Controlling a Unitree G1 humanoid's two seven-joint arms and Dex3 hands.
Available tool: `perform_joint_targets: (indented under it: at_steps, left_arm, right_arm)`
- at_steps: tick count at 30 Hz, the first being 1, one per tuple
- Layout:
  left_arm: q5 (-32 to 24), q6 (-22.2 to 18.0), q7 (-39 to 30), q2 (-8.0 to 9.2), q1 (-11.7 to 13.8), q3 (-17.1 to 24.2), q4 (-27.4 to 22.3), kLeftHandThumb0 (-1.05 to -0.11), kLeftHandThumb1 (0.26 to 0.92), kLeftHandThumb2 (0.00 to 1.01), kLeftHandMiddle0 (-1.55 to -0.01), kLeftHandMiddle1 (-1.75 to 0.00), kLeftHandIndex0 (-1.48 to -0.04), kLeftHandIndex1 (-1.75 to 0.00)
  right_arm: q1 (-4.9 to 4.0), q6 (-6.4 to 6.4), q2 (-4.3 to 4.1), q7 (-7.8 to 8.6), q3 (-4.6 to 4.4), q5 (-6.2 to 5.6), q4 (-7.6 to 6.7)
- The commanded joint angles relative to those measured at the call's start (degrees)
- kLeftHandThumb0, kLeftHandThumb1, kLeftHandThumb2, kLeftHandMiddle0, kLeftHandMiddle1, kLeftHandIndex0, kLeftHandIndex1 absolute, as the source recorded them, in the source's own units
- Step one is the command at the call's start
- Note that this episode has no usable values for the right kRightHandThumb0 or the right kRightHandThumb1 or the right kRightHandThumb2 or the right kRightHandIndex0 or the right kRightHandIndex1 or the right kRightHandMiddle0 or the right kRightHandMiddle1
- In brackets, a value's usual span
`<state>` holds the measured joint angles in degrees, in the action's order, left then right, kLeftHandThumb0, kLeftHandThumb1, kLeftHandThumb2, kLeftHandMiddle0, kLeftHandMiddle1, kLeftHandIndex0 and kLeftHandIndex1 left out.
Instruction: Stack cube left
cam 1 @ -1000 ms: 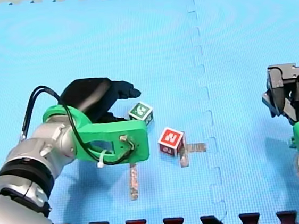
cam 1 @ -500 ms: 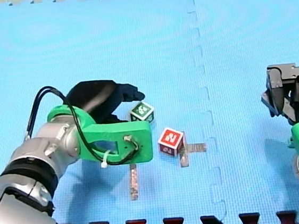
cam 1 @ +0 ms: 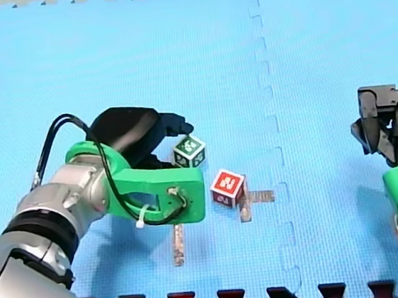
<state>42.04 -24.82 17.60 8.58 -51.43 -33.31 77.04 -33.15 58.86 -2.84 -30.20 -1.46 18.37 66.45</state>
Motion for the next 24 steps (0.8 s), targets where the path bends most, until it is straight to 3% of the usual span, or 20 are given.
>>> perform_joint_targets:
  at_steps: [1,4,5,7,9,24]
  left_arm:
    - [0.49,0.93,-0.48,-0.29,0.57,-0.44,0.36,-0.995,0.839,0.00,-1.00,-1.75,-0.81,0.00]
    - [0.08,1.33,-0.35,-0.56,1.01,-0.26,0.49,-0.972,0.825,0.00,-1.00,-1.75,-0.82,-0.01]
    - [-0.84,1.20,-0.62,-0.74,1.24,0.55,0.51,-0.787,0.767,0.00,-1.00,-1.75,-0.93,-0.05]
    - [-2.83,1.22,-1.27,-1.15,1.56,2.29,0.46,-0.513,0.739,0.00,-1.00,-1.75,-1.15,-0.07]
    - [-4.06,1.60,-1.70,-1.44,1.67,3.24,0.32,-0.398,0.739,0.01,-1.00,-1.75,-1.27,-0.08]
    - [-3.87,2.22,-1.26,-1.23,1.48,2.87,-0.26,-0.427,0.769,0.01,-1.00,-1.75,-1.30,-0.03]
  right_arm:
    - [0.21,-0.03,-0.41,-0.37,-0.11,0.11,-0.21]
    - [0.31,0.06,-0.48,-0.65,-0.31,0.23,-0.34]
    - [0.35,0.10,-0.49,-0.75,-0.37,0.28,-0.41]
    - [0.41,0.14,-0.52,-0.99,-0.48,0.37,-0.52]
    - [0.41,0.15,-0.56,-1.24,-0.58,0.48,-0.58]
    - [0.39,0.49,-0.67,-2.06,-0.88,0.95,-0.78]
